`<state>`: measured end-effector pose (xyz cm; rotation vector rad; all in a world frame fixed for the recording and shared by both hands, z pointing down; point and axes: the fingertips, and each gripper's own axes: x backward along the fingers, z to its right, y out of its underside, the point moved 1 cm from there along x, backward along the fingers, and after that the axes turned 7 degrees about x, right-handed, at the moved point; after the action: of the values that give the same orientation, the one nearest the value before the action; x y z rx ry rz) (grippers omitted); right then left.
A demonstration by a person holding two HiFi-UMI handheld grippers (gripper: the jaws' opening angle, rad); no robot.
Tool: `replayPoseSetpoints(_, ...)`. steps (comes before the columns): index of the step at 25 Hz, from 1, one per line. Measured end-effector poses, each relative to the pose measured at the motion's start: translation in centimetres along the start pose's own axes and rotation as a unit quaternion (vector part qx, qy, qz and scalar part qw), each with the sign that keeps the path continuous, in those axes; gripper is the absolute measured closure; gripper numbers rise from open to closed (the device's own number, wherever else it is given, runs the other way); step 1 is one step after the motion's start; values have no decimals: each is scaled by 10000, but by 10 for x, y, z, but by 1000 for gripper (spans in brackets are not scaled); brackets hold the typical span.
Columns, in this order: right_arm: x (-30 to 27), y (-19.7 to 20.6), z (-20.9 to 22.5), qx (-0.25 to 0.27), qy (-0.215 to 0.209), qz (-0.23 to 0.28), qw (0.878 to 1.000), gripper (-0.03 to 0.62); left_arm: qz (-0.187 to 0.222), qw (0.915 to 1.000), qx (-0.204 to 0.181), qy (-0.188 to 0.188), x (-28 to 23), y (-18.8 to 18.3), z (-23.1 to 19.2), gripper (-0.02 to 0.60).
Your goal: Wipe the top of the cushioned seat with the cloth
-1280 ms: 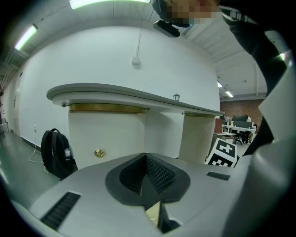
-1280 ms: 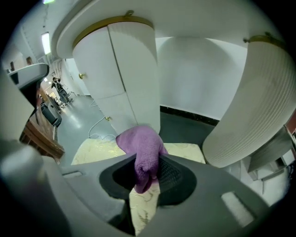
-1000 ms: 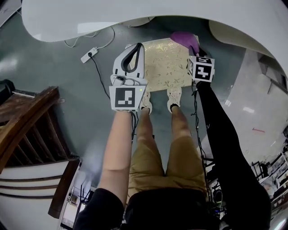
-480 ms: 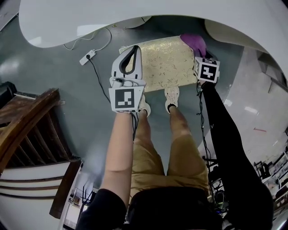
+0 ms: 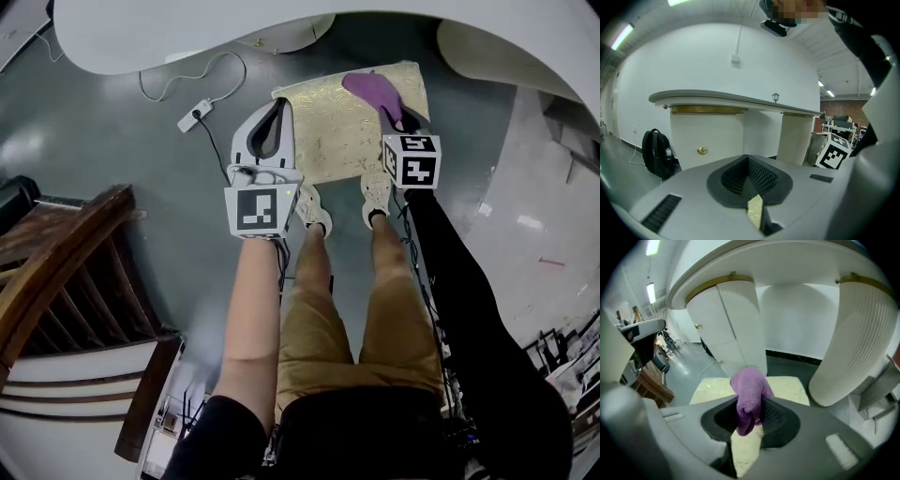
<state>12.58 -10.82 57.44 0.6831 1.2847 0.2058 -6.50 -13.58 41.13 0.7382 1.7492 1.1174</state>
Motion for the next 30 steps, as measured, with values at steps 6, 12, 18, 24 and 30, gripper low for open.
replayPoseSetpoints(6, -10, -1, -101, 185, -423, 112, 9989, 508, -76, 9999, 140, 35, 39, 13, -39, 575)
replayPoseSetpoints(12, -30, 2, -180, 357, -601, 8, 9976, 508, -185, 9993, 286, 138, 65, 27, -61, 574)
replayPoseSetpoints(18, -43, 24, -221, 469, -742, -420, 9953, 508, -176, 9992, 335, 131, 77, 36, -71, 574)
replayPoseSetpoints(24, -41, 27, -206, 472, -381, -363, 9975, 508, -81, 9992, 344, 196, 80, 32, -68, 574)
replayPoseSetpoints(30, -29, 30, -163, 306, -10, -377, 9988, 508, -83, 9990, 327, 279, 72, 30, -46, 574)
